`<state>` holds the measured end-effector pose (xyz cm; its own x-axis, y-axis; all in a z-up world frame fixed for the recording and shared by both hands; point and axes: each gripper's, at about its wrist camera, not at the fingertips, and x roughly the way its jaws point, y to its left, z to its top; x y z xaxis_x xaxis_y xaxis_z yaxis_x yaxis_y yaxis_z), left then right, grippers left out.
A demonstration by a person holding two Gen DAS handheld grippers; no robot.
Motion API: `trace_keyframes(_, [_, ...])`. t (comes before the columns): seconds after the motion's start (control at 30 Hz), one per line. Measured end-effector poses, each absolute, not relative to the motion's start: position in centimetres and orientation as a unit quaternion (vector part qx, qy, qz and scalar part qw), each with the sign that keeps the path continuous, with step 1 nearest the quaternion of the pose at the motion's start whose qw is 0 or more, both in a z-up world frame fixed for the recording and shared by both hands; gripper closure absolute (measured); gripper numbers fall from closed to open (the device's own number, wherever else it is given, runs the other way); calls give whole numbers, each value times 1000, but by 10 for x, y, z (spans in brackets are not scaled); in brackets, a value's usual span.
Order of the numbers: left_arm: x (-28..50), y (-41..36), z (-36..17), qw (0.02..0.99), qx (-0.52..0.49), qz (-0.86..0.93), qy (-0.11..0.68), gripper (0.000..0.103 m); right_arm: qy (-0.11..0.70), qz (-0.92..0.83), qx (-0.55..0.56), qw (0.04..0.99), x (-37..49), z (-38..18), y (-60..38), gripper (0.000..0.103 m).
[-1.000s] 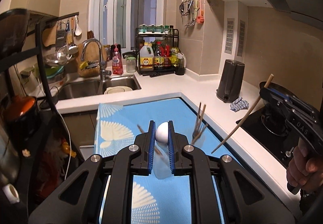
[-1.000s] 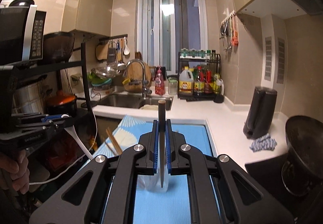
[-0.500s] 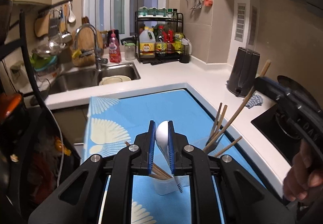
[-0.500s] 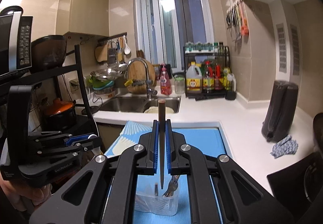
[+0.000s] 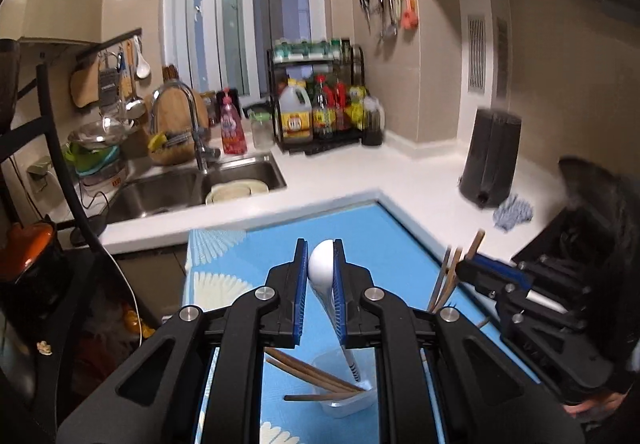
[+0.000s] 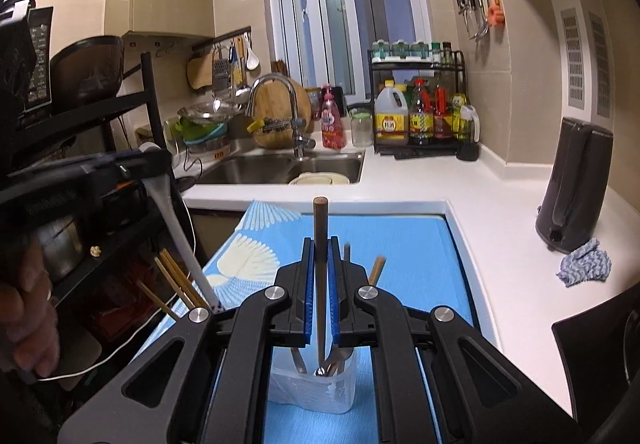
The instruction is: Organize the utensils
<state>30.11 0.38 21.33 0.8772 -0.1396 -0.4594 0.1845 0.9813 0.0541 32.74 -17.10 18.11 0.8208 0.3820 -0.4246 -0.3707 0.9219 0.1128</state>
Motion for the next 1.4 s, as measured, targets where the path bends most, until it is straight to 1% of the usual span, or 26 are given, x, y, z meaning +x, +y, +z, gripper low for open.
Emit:
trace_keyframes(0.07, [308, -5, 188, 960, 60, -93, 256, 91, 241, 199, 6, 950, 329, 173, -169, 95])
trace_keyframes(0.1, [311, -7, 178, 957, 64, -97, 266, 91, 241, 195, 3, 951, 328, 173, -170, 88])
trace_keyframes(0.13, [312, -8, 173, 955, 65, -100, 273, 91, 246, 194, 1, 950, 328, 174, -170, 86])
trace_keyframes(0.17, [314, -9, 167, 952, 65, -100, 281, 90, 247, 194, 3, 949, 327, 175, -172, 78])
trace_keyframes(0.2, [314, -9, 165, 952, 66, -99, 283, 85, 246, 190, 4, 951, 326, 178, -173, 68])
trace_keyframes(0.23, [312, -8, 166, 953, 65, -98, 279, 74, 241, 185, 4, 953, 323, 182, -175, 65])
trace_keyframes(0.27, [308, -7, 169, 955, 64, -97, 272, 67, 236, 183, 4, 954, 320, 186, -176, 64])
trace_keyframes(0.3, [304, -5, 173, 958, 62, -95, 265, 59, 230, 181, 2, 956, 316, 191, -178, 62])
trace_keyframes(0.4, [292, -3, 185, 962, 55, -88, 252, 58, 210, 172, -2, 962, 302, 206, -182, 54])
trace_keyframes(0.53, [274, -4, 195, 965, 48, -79, 244, 54, 185, 158, -2, 970, 275, 224, -191, 49])
trace_keyframes(0.57, [268, -3, 196, 966, 46, -76, 241, 53, 176, 153, -4, 972, 264, 228, -194, 46])
trace_keyframes(0.63, [253, -1, 199, 969, 34, -69, 234, 45, 163, 147, -4, 976, 245, 231, -200, 41])
trace_keyframes(0.7, [236, 3, 197, 972, 17, -61, 227, 40, 154, 138, -1, 978, 224, 228, -205, 30])
trace_keyframes(0.73, [230, 5, 195, 973, 11, -56, 225, 37, 152, 133, 2, 979, 215, 226, -208, 28])
trace_keyframes(0.8, [215, 9, 187, 974, -4, -44, 221, 32, 150, 130, 11, 980, 197, 216, -212, 18])
trace_keyframes(0.83, [208, 11, 183, 975, -12, -38, 220, 28, 149, 128, 11, 980, 190, 209, -212, 16])
trace_keyframes(0.87, [202, 13, 177, 975, -21, -32, 219, 27, 148, 124, 7, 981, 184, 203, -212, 13])
trace_keyframes(0.93, [191, 19, 162, 974, -40, -19, 221, 22, 156, 118, -5, 981, 175, 187, -208, 12])
trace_keyframes(0.97, [187, 19, 156, 974, -41, -14, 223, 21, 164, 117, -6, 979, 174, 179, -207, 12])
trace_keyframes(1.03, [180, 18, 139, 974, -29, 4, 226, 15, 174, 114, -3, 978, 171, 165, -207, 12])
trace_keyframes(1.17, [164, 21, 104, 975, -46, 2, 217, 9, 179, 103, -3, 978, 171, 130, -209, 10])
trace_keyframes(1.3, [156, 14, 60, 978, -42, 15, 202, 8, 195, 92, -15, 976, 178, 92, -212, 10])
trace_keyframes(1.4, [153, 10, 41, 979, -46, 11, 196, 8, 207, 94, -12, 974, 183, 81, -211, 10])
